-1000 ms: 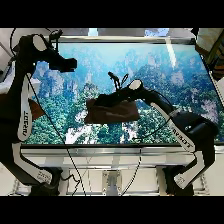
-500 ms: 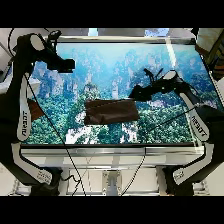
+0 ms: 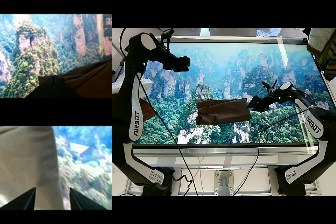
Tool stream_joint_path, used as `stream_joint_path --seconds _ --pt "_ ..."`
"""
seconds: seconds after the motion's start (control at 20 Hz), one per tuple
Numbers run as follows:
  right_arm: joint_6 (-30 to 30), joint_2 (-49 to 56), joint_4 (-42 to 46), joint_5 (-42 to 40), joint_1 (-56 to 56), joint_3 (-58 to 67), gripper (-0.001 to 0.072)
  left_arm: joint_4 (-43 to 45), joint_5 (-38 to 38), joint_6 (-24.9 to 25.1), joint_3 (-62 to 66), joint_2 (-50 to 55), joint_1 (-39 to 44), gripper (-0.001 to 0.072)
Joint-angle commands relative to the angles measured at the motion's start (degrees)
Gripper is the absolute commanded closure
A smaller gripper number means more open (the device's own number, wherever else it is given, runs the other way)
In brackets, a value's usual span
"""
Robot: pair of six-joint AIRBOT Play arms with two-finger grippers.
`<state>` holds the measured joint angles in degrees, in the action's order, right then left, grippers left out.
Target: Fold the shirts.
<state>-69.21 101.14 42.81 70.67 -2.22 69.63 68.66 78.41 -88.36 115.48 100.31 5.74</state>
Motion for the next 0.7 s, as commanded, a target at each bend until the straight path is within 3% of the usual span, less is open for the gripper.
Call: stream_joint_path --seconds 0.0,0.25,0.3,0.4,0.55,0.65 --pt "5.27 1.73 -10.91 -2.19 0.13 -2.01 0.0215 -1.77 -0.55 -0.2 0.04 -0.04 -0.02 0.0692" --pt "6.16 2.38 -12.85 -4.83 3.65 -1.99 0.0224 -1.84 -0.52 -0.2 0.04 -0.04 -0.02 0.0693" --pt "5.99 2.73 -13.22 -5.88 4.37 -1.99 0.031 -1.95 -0.46 -0.2 0.04 -0.04 -0.02 0.0693" --pt "5.9 3.26 -14.62 -7.17 4.92 -1.99 0.0674 -2.45 -0.09 -0.17 0.04 -0.07 -0.02 0.0692" --pt "6.08 1.86 -15.61 -8.02 2.47 -0.31 0.0689 -2.47 0.2 -0.17 0.04 -0.07 -0.02 0.0692" --pt "2.67 -1.38 -6.71 -8.0 -1.6 3.48 0.069 -2.89 0.96 -0.17 0.04 -0.07 -0.02 0.0693"
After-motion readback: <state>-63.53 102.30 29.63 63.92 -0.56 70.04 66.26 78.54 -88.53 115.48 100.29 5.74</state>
